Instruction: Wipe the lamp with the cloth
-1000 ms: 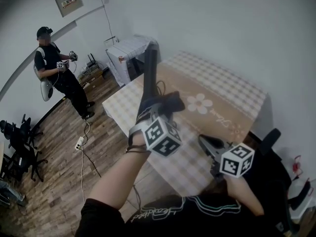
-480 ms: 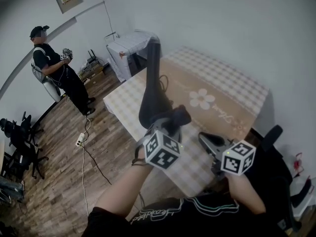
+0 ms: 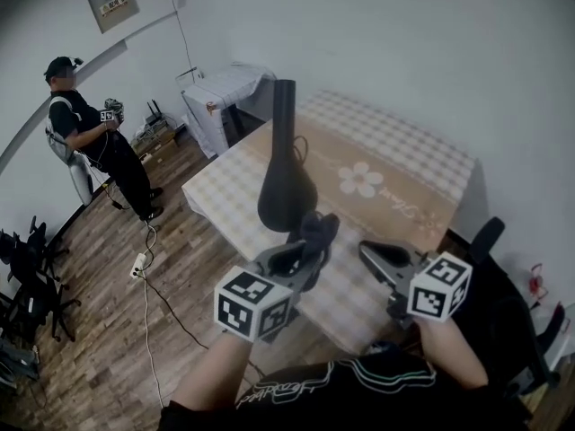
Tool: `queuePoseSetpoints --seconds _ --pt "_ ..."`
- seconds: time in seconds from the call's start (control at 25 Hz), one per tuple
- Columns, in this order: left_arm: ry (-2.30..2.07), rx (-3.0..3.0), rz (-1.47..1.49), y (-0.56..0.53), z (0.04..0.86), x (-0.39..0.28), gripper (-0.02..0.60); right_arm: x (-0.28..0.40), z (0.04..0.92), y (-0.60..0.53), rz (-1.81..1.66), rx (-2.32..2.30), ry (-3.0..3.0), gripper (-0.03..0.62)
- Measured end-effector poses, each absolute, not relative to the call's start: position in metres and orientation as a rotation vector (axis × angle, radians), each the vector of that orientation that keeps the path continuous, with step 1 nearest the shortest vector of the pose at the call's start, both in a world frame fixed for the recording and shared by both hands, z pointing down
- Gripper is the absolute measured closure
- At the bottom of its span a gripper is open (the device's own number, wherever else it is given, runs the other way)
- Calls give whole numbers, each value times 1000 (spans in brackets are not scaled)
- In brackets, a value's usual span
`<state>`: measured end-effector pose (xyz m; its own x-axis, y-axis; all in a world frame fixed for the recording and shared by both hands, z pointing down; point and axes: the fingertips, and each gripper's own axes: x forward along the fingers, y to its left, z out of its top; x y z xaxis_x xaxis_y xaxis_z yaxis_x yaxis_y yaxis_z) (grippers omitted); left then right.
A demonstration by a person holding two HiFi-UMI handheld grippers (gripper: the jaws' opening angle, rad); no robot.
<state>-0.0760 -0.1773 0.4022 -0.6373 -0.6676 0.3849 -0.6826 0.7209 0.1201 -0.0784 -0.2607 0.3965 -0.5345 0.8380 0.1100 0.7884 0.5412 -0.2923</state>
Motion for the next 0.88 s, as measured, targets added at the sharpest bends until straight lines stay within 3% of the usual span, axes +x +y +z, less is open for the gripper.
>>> queuePoseSetpoints --seconds 0.4,0.88 --pt "-2514 1265 -370 -118 375 15 509 12 377 -219 427 -1385 -2533 579" --pt "-2508 1325 -362 -87 396 84 509 88 395 -177 257 -1357 -2556 579"
